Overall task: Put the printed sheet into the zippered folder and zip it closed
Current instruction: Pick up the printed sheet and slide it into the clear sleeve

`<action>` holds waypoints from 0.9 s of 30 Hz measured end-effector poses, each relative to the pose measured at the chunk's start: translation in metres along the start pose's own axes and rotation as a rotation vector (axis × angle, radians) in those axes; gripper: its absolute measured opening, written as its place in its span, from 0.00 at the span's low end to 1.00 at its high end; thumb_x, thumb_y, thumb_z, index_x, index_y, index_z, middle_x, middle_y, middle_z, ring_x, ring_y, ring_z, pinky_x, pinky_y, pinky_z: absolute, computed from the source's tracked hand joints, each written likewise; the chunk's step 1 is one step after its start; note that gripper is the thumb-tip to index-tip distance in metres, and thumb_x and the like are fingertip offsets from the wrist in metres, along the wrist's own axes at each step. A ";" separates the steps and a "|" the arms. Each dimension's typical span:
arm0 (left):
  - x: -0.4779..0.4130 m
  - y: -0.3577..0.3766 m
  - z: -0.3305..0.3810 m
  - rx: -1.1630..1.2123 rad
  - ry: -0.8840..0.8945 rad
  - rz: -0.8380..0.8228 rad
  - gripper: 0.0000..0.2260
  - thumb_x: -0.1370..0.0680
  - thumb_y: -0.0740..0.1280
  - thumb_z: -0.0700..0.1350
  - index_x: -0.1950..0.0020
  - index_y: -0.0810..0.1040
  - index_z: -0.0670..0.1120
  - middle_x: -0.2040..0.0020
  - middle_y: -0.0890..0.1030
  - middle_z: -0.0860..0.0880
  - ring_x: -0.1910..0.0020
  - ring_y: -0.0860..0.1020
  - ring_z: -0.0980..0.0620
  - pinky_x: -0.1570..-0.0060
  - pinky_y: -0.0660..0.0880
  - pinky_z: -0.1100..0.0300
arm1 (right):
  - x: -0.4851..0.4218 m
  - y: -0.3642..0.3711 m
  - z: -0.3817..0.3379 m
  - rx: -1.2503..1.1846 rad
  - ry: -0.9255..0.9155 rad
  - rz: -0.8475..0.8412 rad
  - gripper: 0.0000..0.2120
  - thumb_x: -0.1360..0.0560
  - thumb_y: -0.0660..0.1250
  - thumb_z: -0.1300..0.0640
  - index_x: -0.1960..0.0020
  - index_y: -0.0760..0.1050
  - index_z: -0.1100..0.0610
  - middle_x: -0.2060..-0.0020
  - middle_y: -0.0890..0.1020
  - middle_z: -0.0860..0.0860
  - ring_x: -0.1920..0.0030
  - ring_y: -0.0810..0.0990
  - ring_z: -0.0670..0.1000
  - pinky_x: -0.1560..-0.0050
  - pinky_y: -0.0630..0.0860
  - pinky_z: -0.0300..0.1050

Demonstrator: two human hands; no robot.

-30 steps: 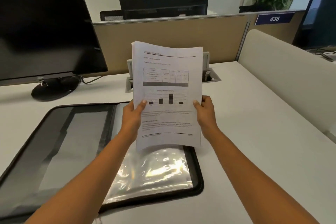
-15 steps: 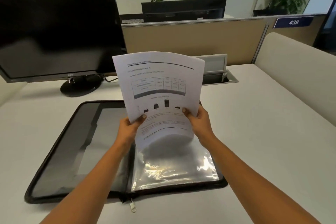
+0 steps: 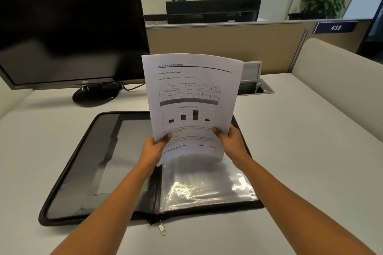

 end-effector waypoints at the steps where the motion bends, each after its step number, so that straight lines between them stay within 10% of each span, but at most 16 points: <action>1: -0.001 -0.001 -0.004 -0.034 -0.004 -0.014 0.17 0.23 0.64 0.42 0.36 0.72 0.39 0.42 0.77 0.41 0.42 0.75 0.42 0.38 0.72 0.46 | -0.001 -0.001 -0.002 0.003 -0.007 -0.001 0.15 0.24 0.63 0.56 0.37 0.70 0.55 0.45 0.78 0.54 0.43 0.76 0.58 0.41 0.76 0.55; 9: -0.007 -0.003 -0.043 -0.879 0.139 -0.270 0.38 0.29 0.66 0.62 0.26 0.55 0.47 0.27 0.65 0.45 0.27 0.62 0.43 0.27 0.55 0.41 | -0.009 -0.017 -0.008 0.049 -0.031 0.071 0.15 0.22 0.60 0.55 0.37 0.69 0.57 0.45 0.78 0.54 0.49 0.77 0.56 0.45 0.77 0.54; 14: -0.002 0.001 -0.068 -1.287 0.173 -0.325 0.58 0.48 0.27 0.79 0.23 0.42 0.50 0.22 0.46 0.51 0.23 0.42 0.49 0.29 0.36 0.40 | -0.015 -0.029 -0.007 0.042 -0.027 0.119 0.15 0.22 0.59 0.55 0.37 0.69 0.57 0.48 0.77 0.51 0.52 0.77 0.54 0.52 0.77 0.47; 27: 0.034 -0.003 -0.082 -1.340 0.198 -0.218 0.53 0.46 0.22 0.76 0.24 0.42 0.54 0.22 0.46 0.53 0.24 0.41 0.52 0.29 0.37 0.41 | -0.042 -0.037 0.016 -0.148 0.082 0.201 0.15 0.23 0.63 0.57 0.38 0.71 0.59 0.48 0.77 0.53 0.47 0.77 0.56 0.45 0.76 0.52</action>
Point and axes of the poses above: each hand's wrist, its own x-axis away from the middle knuckle, its own y-axis out of the palm, z = x × y, the point moved 9 cm from there along -x, towards the middle knuckle
